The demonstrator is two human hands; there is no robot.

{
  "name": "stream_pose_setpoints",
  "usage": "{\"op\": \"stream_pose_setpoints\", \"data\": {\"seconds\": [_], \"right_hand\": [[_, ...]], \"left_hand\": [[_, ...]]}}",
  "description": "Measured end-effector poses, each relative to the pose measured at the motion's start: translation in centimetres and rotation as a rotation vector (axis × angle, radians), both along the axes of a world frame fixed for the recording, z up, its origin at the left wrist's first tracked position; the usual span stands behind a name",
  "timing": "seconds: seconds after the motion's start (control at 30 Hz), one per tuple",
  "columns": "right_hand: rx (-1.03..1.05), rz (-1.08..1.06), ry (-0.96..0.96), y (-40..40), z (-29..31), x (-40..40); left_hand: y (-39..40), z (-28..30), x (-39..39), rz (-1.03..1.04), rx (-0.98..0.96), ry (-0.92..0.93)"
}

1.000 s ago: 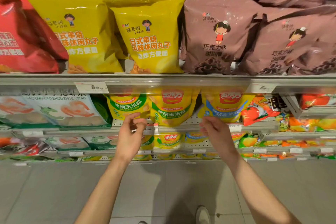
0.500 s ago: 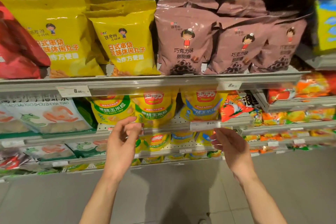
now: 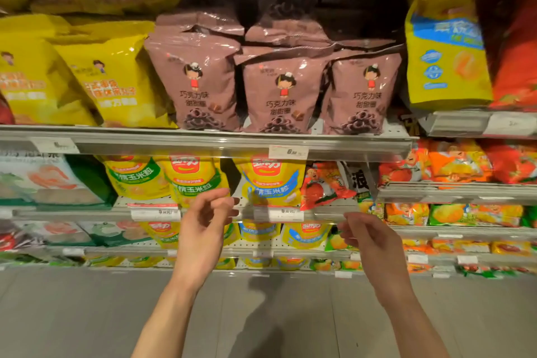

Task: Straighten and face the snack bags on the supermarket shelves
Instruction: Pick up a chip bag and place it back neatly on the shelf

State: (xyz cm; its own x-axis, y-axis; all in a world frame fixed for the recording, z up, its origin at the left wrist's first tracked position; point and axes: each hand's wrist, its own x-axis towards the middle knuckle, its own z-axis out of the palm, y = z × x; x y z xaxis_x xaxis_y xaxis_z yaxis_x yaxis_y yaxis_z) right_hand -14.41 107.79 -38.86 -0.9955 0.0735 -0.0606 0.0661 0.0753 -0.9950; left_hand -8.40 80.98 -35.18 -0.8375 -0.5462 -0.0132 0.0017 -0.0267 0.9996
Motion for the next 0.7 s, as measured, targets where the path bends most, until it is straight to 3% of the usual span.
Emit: {"op": "stream_pose_setpoints", "data": {"seconds": [0.7], "right_hand": [[0.049,-0.12,-0.001,5.3,1.1,-3.4]], "left_hand": [[3.9,-3.5,-6.3,-0.131,0.024,-0.01]]}}
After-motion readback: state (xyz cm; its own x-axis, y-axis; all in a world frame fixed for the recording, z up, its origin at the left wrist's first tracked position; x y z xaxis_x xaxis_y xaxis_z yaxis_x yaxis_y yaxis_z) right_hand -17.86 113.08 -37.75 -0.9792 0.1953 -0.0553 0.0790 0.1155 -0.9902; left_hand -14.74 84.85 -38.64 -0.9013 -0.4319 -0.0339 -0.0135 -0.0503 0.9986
